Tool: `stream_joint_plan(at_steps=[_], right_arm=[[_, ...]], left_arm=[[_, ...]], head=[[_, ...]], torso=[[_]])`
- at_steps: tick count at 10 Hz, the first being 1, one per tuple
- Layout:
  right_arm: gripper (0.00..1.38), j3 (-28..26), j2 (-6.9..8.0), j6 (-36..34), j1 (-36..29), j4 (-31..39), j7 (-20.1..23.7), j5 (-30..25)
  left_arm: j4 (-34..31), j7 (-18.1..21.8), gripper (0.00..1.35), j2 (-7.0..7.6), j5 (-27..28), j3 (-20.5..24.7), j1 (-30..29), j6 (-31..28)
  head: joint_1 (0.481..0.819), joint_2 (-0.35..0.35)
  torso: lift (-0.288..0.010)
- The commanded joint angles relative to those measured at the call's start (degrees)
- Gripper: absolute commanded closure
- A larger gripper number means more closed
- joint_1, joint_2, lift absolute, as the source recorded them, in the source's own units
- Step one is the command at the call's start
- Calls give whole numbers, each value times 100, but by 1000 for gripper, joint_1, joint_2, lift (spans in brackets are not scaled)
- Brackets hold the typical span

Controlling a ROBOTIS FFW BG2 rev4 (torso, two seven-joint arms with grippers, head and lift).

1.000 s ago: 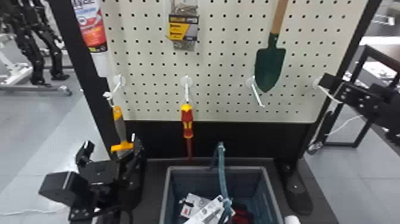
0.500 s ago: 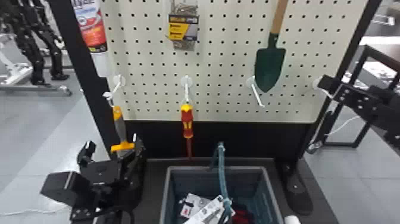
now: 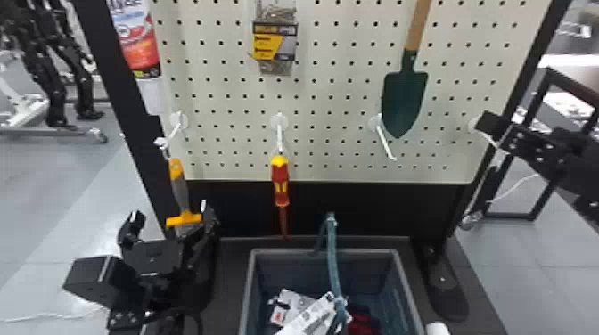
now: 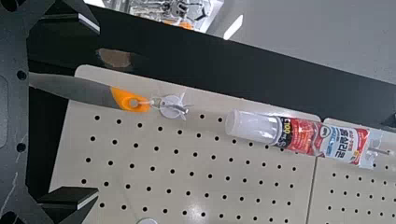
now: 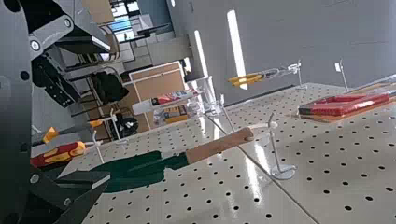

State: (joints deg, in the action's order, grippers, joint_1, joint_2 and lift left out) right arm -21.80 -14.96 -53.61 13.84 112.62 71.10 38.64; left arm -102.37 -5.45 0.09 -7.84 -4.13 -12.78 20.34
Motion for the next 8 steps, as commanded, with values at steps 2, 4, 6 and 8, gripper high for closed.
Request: stream_joint_plan(at_steps=[2,4,6,8], right_arm=[[317,0,11,0,-13,-4,0,29],[318,0,11,9,-22,-12,-8,38],[318,0,20,97,5,-48,-8,73],[318,0,20,105,-4,-74,-17,91]], left_arm=[[24,0,84,-24,-7,-9,-5,22],[42,-26,84,-24,-34,-9,-14,84],[121,-18,82,-24,-148,-62,-31,347],[253,-141,75,-24,-183,-150,-31,831]], head=[[549,0],[549,0],[549,0],[549,0]], torso=[[-100],[-100],[-100],[-100]])
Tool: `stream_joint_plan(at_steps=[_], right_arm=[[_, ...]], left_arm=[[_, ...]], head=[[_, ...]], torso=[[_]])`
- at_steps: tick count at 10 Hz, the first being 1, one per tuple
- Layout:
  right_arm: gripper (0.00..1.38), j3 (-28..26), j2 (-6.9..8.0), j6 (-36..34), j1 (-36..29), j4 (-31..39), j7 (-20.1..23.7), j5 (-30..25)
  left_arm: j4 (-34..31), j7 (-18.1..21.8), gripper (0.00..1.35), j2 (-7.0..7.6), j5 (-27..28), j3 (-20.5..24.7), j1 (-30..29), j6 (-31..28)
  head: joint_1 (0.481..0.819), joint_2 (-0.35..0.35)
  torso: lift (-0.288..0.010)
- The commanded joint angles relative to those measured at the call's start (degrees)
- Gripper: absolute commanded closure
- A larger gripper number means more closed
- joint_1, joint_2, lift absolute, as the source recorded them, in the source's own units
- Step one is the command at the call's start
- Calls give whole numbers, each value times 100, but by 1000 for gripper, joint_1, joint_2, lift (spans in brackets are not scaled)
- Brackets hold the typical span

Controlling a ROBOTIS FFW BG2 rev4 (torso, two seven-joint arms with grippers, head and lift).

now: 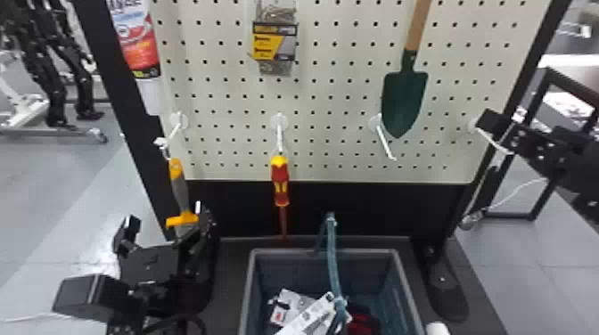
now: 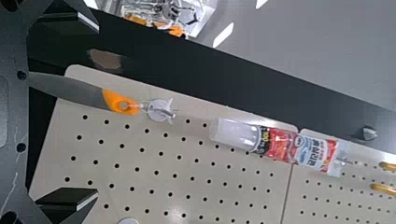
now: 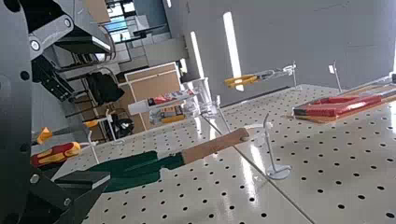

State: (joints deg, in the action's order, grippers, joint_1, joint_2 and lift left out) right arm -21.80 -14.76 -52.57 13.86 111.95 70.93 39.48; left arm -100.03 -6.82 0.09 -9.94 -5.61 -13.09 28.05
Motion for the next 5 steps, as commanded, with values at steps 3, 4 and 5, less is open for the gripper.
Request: stream_joint_plan(at_steps=[3,4,5], right_arm=[[203,0,0,194,3,-33,9,60],[-1,0,-26,608,73,-77,149,103],[-1,9,-132,845,161,-51,343,60]], left_arm=[[-42,-21,-2,-24,238,-1,-9,-19],[-42,-21,-2,-24,352,25,0,60],[-60,-21,-2,-24,308,7,0,7]], head=[[549,0],[549,0],[549,0]], torso=[[-100],[-100],[-100]])
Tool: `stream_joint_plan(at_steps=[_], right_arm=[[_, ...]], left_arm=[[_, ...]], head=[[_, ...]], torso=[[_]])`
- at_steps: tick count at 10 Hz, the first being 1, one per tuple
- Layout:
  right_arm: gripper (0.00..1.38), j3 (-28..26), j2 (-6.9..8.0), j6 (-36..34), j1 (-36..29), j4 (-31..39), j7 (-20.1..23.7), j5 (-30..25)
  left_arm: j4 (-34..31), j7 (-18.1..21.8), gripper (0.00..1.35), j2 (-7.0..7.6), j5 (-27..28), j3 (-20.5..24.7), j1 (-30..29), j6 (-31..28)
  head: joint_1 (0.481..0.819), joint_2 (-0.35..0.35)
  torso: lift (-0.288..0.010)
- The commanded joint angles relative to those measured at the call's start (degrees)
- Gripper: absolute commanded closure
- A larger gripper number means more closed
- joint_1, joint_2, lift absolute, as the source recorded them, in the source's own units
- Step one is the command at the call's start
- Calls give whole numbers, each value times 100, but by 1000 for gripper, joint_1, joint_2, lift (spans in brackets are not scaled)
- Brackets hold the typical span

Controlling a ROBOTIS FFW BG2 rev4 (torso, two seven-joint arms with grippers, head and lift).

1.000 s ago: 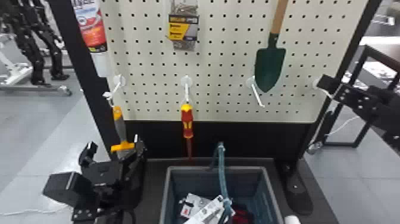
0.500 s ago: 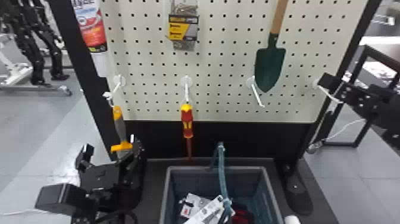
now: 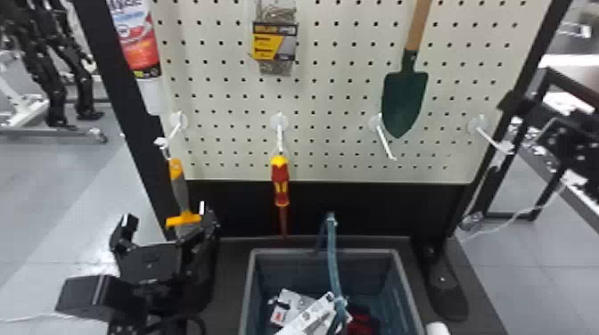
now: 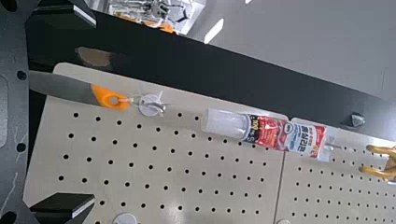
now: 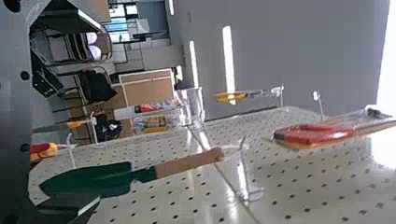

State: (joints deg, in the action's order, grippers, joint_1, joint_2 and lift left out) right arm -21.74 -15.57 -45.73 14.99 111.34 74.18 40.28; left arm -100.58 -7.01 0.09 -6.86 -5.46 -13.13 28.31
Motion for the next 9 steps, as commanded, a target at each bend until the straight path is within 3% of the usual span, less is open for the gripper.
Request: stream_joint_plan(at_steps=[1,3,4,5,9], right_arm=[[99,56,-113,231,74,36,26,-3],[502,82,-52,-261,-128,19,-281,85],[515,100,10,-349,-155,-51,-343,296],[475,91,71,-349,-146,-78,-343,411],[277,91,80,-349,-146,-139,-378,472]], left_arm=[[-49,7,-2,-24,-17,-43,-6,-97],[-49,42,-2,-24,-342,-122,-6,-203],[-49,42,206,-24,-351,-122,-6,-150],[-49,42,309,-24,-377,-113,-6,-150],[-32,42,271,-24,-439,-104,-14,-194]], head=[[549,0],[549,0],[549,0],[549,0],[549,0]], torso=[[-100],[-100],[-100],[-100],[-100]])
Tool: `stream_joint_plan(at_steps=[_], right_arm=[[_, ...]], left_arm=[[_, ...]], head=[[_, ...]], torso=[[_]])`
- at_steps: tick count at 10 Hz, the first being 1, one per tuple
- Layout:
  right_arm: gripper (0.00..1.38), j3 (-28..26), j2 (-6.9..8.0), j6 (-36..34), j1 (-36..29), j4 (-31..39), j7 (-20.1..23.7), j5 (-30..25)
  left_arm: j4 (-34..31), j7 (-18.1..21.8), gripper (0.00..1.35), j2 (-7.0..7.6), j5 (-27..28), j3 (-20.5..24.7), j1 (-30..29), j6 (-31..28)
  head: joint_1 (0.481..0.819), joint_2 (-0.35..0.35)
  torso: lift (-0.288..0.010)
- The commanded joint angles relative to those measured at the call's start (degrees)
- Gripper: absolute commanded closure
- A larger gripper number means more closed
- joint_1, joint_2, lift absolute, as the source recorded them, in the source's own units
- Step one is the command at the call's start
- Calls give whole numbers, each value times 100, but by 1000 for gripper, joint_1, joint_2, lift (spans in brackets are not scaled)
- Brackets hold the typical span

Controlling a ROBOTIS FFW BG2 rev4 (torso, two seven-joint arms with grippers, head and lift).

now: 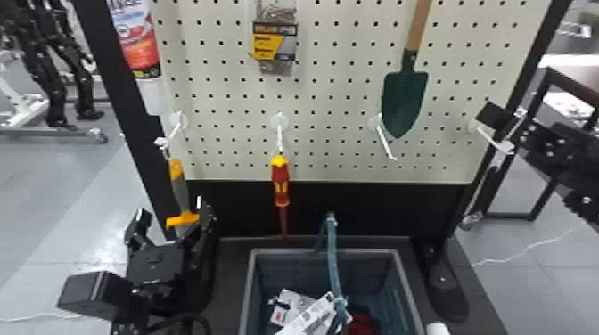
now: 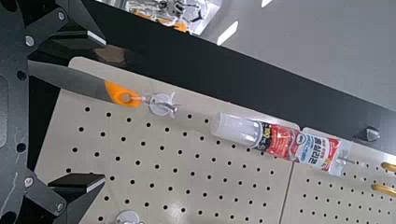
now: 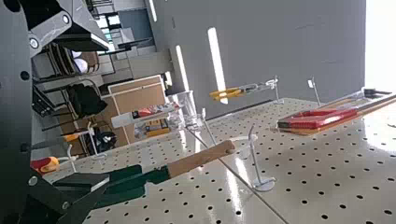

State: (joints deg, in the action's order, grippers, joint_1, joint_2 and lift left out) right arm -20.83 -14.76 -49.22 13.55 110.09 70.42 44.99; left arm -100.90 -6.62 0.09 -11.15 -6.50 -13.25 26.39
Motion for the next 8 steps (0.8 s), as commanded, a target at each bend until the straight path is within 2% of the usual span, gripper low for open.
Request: stream_joint_plan(at_steps=[1,8], right_arm=[[277,0,0,0,-1,-13,-2,10],[277,0,0,0,-54,-13,-142,238]], left_arm=[[1,-6,271,-24,-19,0,-2,-37],[44,3,271,-24,-80,-26,-2,-55]], head=[[549,0],[549,0]], torso=[[-100],[-100]])
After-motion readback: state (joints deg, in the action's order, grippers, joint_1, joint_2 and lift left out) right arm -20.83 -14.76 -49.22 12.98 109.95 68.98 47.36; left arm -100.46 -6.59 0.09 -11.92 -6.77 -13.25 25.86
